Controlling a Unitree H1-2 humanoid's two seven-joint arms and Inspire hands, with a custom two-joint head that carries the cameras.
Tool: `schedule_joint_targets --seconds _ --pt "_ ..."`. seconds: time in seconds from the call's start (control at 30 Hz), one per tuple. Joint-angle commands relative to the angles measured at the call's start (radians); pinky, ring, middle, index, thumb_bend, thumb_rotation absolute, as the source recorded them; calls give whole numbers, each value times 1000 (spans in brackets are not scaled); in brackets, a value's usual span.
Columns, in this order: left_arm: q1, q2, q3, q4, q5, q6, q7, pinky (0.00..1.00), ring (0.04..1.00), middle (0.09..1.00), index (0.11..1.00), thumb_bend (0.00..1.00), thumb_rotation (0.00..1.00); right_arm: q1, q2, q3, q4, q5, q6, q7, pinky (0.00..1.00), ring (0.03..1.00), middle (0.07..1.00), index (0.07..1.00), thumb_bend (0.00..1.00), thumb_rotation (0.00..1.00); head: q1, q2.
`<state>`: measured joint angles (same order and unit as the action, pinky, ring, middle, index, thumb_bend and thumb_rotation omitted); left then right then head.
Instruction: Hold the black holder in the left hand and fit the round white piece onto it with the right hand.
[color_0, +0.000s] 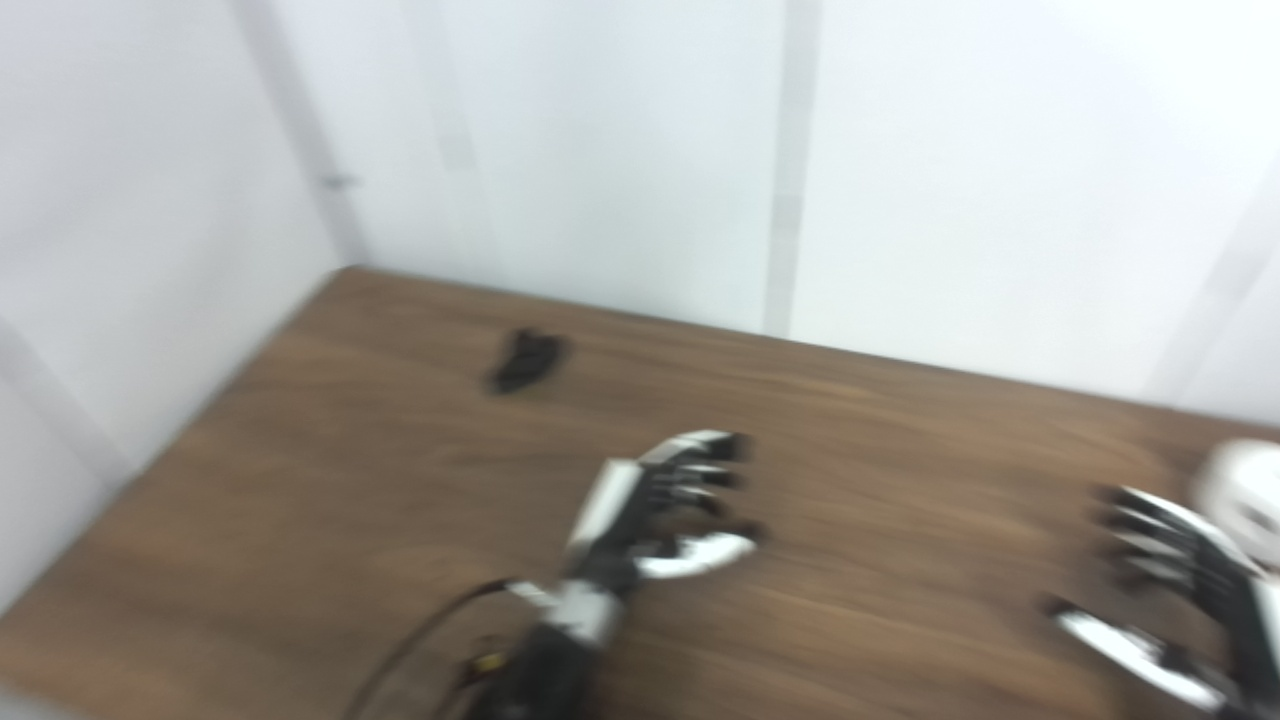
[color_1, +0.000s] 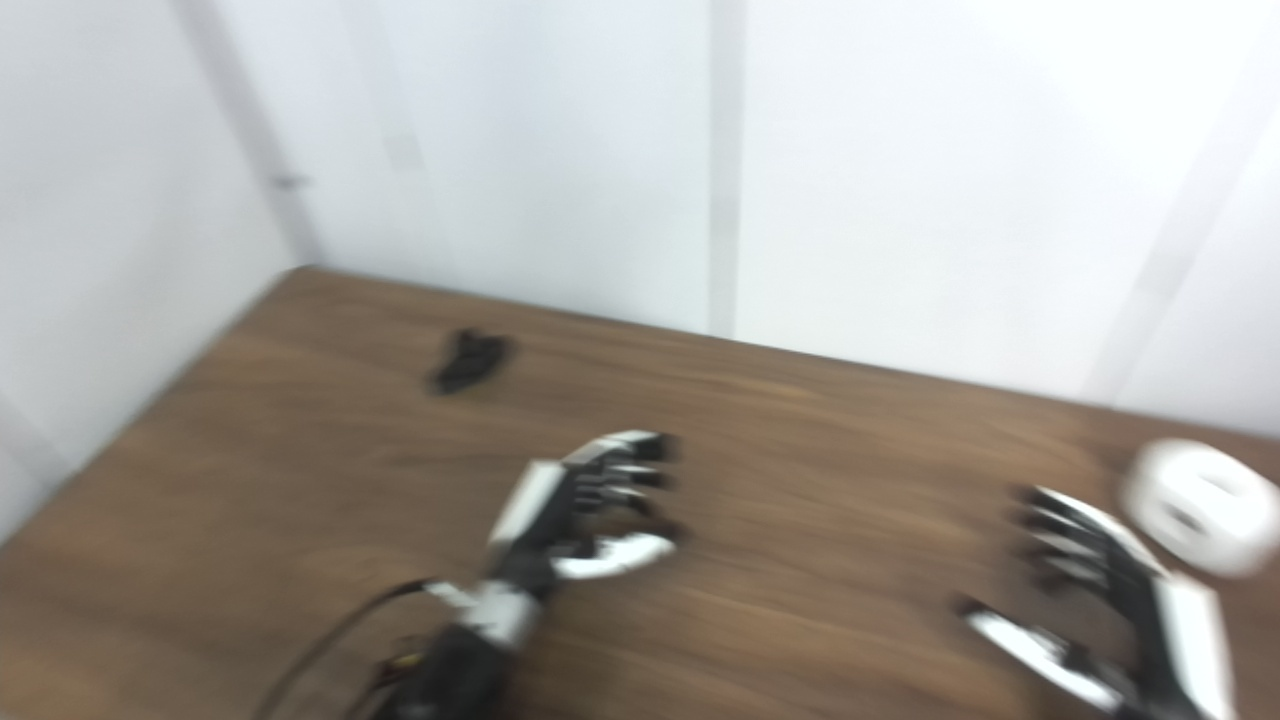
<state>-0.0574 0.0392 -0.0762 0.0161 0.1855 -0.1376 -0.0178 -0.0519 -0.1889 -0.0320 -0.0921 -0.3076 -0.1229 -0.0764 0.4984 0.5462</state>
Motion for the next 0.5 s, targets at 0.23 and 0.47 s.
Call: schedule_joint_targets --seconds 0.23,0.47 --pt "-45 -13 -11 51 44 -61 47 621 772 808 791 657 89 -8 -2 -7 -72 13 45 15 485 599 682 722 583 0 5 -14" --pt "-48 -11 -12 49 31 -61 49 606 761 808 793 655 93 -7 -2 -6 -65 10 38 15 464 592 684 725 568 0 1 -11"
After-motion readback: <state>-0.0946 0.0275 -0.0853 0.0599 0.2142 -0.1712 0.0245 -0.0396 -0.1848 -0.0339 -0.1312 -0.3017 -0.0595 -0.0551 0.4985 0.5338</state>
